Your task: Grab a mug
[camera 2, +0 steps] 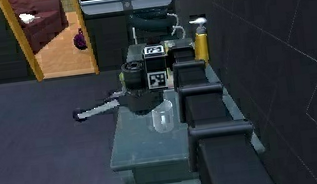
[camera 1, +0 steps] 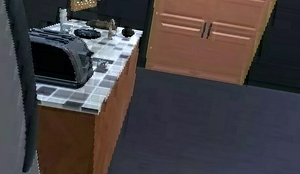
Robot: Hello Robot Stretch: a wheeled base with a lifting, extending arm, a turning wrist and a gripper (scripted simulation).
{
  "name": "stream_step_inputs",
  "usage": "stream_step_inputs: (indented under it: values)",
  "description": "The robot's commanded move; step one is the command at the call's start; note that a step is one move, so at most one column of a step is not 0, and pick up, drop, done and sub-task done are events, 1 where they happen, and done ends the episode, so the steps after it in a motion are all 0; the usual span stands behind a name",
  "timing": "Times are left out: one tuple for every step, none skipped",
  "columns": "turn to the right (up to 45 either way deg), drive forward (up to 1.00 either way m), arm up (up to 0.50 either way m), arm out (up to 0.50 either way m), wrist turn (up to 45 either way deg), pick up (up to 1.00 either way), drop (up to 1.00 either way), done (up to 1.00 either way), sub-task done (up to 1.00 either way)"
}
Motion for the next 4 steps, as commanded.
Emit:
stream_step_inputs:
  values:
    - [0.0, 0.0, 0.0, 0.0, 45.0, 0.0, 0.0, 0.0, 0.0]
    - [0.0, 0.0, 0.0, 0.0, 9.0, 0.0, 0.0, 0.0, 0.0]
    - [0.0, 0.0, -0.12, 0.0, 0.0, 0.0, 0.0, 0.0, 0.0]
    - [0.0, 0.0, 0.0, 0.0, 0.0, 1.0, 0.0, 0.0, 0.0]
